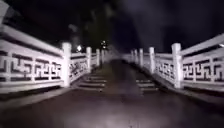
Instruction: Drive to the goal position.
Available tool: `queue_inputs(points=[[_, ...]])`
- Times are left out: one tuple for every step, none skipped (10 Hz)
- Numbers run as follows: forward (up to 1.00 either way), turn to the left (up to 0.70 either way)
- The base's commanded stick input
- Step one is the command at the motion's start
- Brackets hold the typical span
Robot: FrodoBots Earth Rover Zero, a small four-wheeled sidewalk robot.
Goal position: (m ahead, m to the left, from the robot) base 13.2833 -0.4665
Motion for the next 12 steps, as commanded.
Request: queue_inputs(points=[[0.57, 0.00], [0.57, 0.00], [0.57, 0.00], [0.57, 0.00], [0.57, 0.00], [0.57, 0.00], [0.57, 0.00], [0.57, 0.00], [0.56, 0.00], [0.57, 0.00], [0.57, 0.00], [0.57, 0.00]])
